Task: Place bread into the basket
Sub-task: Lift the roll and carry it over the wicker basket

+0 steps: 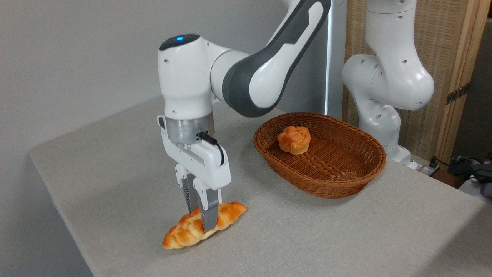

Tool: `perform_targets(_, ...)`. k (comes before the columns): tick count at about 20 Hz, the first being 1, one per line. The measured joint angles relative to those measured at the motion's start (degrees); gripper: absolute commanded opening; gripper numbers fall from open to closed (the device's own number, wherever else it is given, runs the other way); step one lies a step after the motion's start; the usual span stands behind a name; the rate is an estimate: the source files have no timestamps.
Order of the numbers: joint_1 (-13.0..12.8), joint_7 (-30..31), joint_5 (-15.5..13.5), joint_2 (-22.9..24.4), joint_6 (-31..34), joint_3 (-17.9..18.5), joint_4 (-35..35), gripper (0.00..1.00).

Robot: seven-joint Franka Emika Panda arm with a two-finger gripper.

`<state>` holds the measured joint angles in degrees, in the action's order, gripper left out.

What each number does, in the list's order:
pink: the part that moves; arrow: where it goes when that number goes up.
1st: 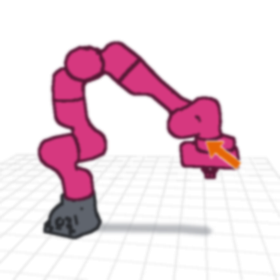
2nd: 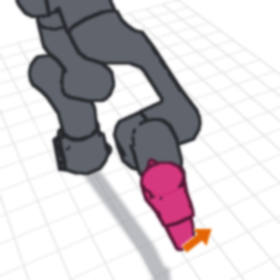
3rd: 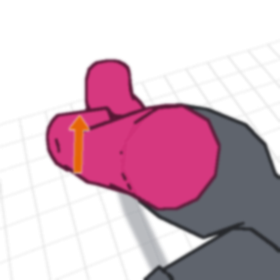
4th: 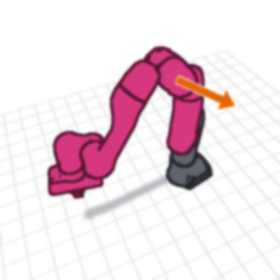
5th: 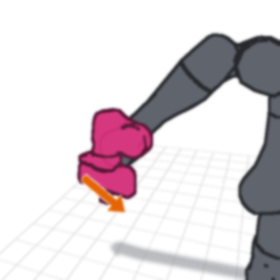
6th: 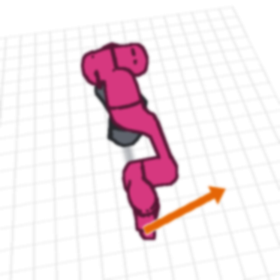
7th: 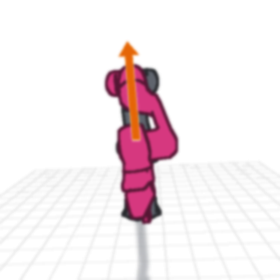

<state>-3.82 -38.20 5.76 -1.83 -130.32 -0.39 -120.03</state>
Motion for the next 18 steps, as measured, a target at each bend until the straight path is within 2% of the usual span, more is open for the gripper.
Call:
perform_targets(3,0.0,0.0,0.0,2.8,4.1,0.0,0.3,0.43)
perform_targets(6,-0.1,-2.3,-0.2,9.7,14.2,0.0,0.8,0.43)
perform_targets(10,-0.8,-7.0,-2.5,18.8,28.3,0.0,0.7,0.42)
perform_targets(12,-1.2,-8.4,-2.7,22.1,34.1,0.0,0.3,0.4)
perform_targets(14,-1.6,-9.6,-2.8,25.0,37.8,0.0,-1.2,0.4)
perform_targets(18,-2.1,-10.6,-2.8,30.9,39.1,1.2,-7.9,0.4)
